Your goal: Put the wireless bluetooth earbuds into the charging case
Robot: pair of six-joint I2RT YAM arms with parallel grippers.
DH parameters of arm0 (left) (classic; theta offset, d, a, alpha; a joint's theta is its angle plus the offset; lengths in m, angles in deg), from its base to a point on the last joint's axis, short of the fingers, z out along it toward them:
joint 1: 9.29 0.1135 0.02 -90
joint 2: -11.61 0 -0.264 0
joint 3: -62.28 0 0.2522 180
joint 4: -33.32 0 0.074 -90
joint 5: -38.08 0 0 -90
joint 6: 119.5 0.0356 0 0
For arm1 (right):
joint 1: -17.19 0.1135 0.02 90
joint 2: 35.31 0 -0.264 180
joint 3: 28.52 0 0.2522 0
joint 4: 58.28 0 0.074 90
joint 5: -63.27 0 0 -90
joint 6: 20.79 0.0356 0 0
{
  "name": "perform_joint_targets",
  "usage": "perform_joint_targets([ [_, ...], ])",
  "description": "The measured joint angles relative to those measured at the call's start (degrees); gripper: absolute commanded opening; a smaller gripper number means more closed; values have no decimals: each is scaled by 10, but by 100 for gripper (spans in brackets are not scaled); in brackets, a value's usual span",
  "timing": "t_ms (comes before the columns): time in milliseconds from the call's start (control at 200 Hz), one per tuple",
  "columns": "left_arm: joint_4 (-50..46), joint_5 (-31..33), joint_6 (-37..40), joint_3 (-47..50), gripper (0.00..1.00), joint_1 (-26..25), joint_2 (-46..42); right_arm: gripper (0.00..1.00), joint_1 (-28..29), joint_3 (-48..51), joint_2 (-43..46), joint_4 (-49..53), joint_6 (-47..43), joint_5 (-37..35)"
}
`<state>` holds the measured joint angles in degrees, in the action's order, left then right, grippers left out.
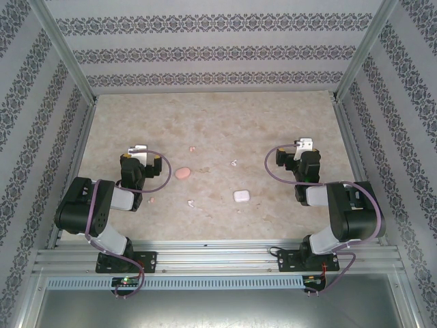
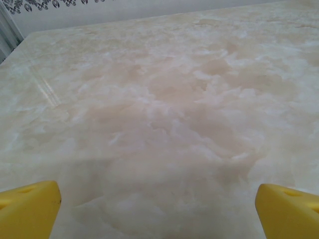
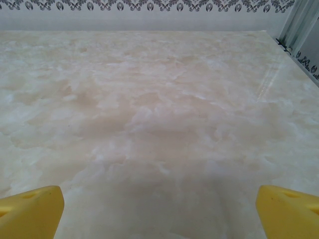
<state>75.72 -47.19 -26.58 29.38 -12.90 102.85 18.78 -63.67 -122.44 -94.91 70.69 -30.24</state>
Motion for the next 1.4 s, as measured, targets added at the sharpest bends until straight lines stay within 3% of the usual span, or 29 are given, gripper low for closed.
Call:
perform_joint_targets([
  [824, -8, 17, -24, -11, 100, 15, -14, 98, 0, -1, 25, 32, 0, 5],
  [1029, -73, 28, -31, -16, 100, 15, -108, 98, 0, -89, 125, 243, 30, 13],
  [1214, -216, 16, -67, -70, 100, 15, -201, 96, 14, -214, 156, 476, 92, 29],
  [1404, -373, -59, -123, -156, 100, 15, -235, 95, 148, -293, 125, 703, 133, 17],
])
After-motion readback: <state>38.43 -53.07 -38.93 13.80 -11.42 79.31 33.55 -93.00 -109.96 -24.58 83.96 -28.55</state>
